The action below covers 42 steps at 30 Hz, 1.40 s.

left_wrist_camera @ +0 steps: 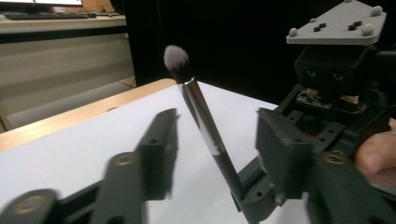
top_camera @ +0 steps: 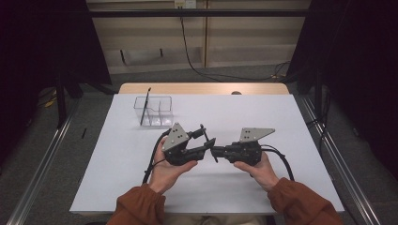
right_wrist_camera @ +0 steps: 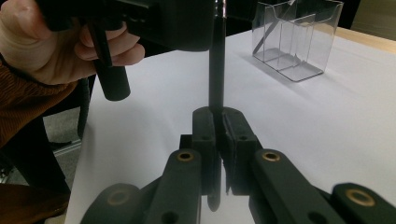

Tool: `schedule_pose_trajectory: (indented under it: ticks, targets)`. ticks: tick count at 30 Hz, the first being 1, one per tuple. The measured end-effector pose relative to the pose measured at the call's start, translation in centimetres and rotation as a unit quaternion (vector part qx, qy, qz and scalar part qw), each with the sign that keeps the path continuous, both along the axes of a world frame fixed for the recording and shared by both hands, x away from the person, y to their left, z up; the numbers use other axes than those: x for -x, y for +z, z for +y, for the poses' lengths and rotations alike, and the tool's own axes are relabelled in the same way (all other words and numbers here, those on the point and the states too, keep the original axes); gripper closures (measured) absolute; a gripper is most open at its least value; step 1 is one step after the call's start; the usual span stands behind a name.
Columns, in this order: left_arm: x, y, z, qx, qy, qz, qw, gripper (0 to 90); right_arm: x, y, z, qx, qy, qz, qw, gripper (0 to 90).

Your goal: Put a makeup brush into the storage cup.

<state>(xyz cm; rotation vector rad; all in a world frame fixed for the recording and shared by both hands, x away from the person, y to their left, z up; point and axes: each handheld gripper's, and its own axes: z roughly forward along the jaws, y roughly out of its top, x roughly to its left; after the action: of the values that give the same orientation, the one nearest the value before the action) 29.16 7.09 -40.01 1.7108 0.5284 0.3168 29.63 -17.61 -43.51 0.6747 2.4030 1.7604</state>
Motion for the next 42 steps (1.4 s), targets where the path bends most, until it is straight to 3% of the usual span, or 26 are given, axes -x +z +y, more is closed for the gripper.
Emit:
schedule_pose_trajectory:
  ticks: [5, 9, 18, 21, 30, 42]
  targets:
    - [-0.36, -0.2, 0.21, 0.014, -0.006, 0.022, 0.9996, 65.8, -0.04, -0.07, 0.0, 0.001, 0.0, 0.002, 1.0, 84.6]
    - [-0.55, -0.15, 0.41, 0.014, -0.001, 0.029, 0.9995, 67.1, -0.05, -0.06, -0.02, 0.001, 0.001, 0.002, 1.0, 84.6]
    - [-0.62, -0.2, 0.56, 0.018, -0.016, 0.036, 0.9991, 78.6, -0.05, -0.21, 0.08, 0.004, 0.003, 0.001, 1.0, 84.6]
    - [-0.75, -0.33, 0.61, 0.032, -0.019, 0.054, 0.9978, 80.4, -0.02, -0.28, 0.11, 0.004, 0.004, 0.002, 1.0, 84.5]
    - [-0.58, -0.37, 0.31, 0.027, -0.036, 0.056, 0.9974, 83.1, 0.07, -0.48, 0.27, 0.011, 0.005, 0.001, 0.9999, 84.2]
    - [-0.3, -0.07, -0.01, 0.019, -0.037, 0.047, 0.998, 83.9, 0.16, -0.45, 0.33, 0.007, 0.006, -0.003, 1.0, 83.3]
